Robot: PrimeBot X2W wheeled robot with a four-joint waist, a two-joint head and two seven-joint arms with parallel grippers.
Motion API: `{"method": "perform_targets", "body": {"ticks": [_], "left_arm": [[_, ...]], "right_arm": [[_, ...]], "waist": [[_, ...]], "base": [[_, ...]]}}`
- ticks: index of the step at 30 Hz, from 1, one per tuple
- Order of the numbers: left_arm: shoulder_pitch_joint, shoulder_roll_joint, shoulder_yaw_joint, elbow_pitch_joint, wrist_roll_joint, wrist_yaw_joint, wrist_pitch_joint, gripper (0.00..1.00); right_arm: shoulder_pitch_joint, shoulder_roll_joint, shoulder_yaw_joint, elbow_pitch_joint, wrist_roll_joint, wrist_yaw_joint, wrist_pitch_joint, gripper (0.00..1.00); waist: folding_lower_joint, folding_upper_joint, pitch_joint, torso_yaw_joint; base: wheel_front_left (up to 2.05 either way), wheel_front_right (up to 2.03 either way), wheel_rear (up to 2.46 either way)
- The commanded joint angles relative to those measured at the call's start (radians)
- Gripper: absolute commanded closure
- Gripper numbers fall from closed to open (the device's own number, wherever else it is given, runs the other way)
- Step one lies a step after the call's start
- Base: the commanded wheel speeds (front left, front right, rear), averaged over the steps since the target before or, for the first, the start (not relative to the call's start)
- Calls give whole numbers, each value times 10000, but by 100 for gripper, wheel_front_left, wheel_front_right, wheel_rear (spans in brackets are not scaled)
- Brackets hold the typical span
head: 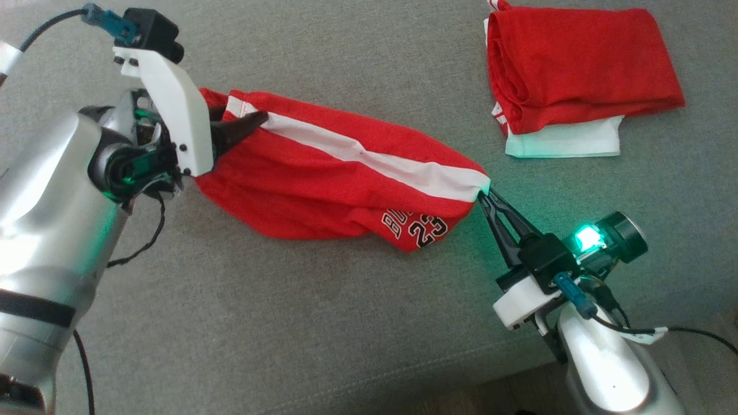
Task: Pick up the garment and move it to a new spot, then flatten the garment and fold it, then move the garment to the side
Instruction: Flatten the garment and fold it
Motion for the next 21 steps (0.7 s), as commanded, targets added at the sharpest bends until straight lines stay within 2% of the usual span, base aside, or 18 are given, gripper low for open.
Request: {"method": "perform_targets", "body": {"ticks": [1,8,9,12,16,21], "left_arm": [[-788,445,307,-187,-76,2,-145,0],[-921,504,-15,-108,-258,2,-336,0],[-932,518,-80,-108,-314,2,-325,15],[-956,547,-254,-161,-531,2,-277,100],[-970,581,-455,-171,-738,2,-341,100],[-1152,610,-534,-382,-921,2,-947,100]], "right_arm": [[-214,133,136,-232,-20,-9,-106,100],[-238,138,141,-176,23,-9,-125,100],[-243,138,147,-171,34,-9,-126,100],[-279,139,138,-156,63,-9,-129,100],[-325,140,70,-120,85,-9,-133,100],[-381,140,-60,-83,61,-9,-137,100]], "waist": [[-1,0,-6,3],[-1,0,-27,22],[-1,0,-28,28],[-1,0,-30,52],[-1,0,-92,88],[-1,0,-280,231]], "base": [[0,0,0],[0,0,0],[0,0,0],[0,0,0],[0,0,0],[0,0,0]]}}
